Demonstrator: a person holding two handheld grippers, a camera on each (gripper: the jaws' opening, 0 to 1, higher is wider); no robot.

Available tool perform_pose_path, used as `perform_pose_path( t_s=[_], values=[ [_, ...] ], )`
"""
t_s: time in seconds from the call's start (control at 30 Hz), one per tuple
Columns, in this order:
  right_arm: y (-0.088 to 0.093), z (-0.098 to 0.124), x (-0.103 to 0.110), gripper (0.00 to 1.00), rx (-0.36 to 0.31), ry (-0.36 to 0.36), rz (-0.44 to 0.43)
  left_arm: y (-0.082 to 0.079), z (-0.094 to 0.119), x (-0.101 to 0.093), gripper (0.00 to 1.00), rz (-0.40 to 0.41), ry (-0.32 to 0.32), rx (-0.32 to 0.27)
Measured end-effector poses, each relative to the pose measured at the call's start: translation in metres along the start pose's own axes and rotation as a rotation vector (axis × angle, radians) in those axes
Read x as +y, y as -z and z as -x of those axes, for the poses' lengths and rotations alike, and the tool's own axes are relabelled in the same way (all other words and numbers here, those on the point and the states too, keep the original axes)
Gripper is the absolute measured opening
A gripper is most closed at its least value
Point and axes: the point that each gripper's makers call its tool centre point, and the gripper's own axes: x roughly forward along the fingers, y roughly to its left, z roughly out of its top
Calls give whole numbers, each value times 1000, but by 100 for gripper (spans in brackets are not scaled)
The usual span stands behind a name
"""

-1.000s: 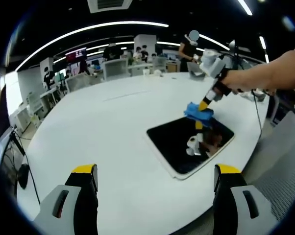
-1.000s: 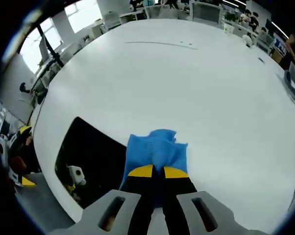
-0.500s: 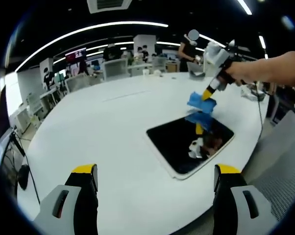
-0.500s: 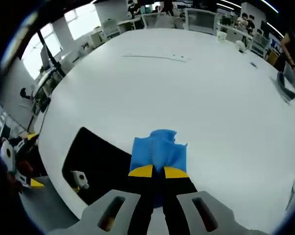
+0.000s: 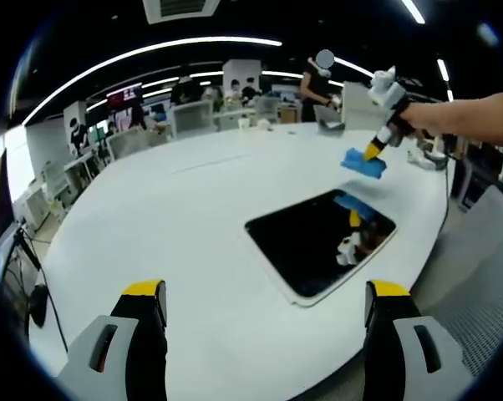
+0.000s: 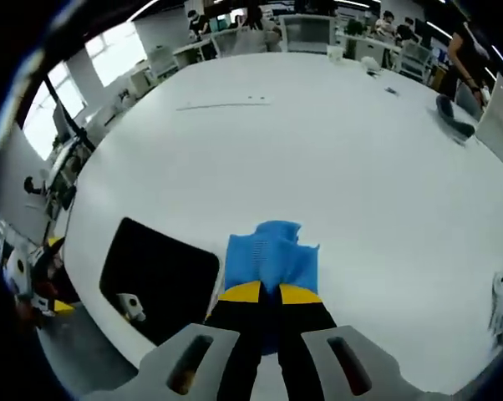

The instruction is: Wipe the mirror surface with the cleaning cloth until all visible marks leave the cleaned area.

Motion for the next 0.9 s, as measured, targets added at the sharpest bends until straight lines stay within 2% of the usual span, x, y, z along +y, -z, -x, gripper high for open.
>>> perform_pose_path(
  t_s=[0.13, 0.3, 0.4, 0.5, 0.57, 0.63, 0.9],
  values=[
    [13, -7, -4, 0, 16, -16, -51, 0, 0, 0, 99, 1, 0, 3],
    [34, -21, -5, 1, 46, -10, -62, 0, 1, 1, 99, 2, -5, 1],
    [40, -28, -10, 1, 39, 23, -28, 0, 1, 1, 99, 7, -6, 1],
    [49, -34, -11, 2, 60, 24, -30, 0, 1, 1, 99, 4, -7, 0],
    [55, -35, -14, 3, 63, 58, 32, 0, 1, 2, 99, 7, -10, -3],
    [60, -34, -10, 4, 62, 57, 40, 0, 1, 3, 99, 7, -11, -3],
    [60, -29, -8, 6, 67, 107, 101, 0, 1, 3, 99, 6, -13, -4]
  ],
)
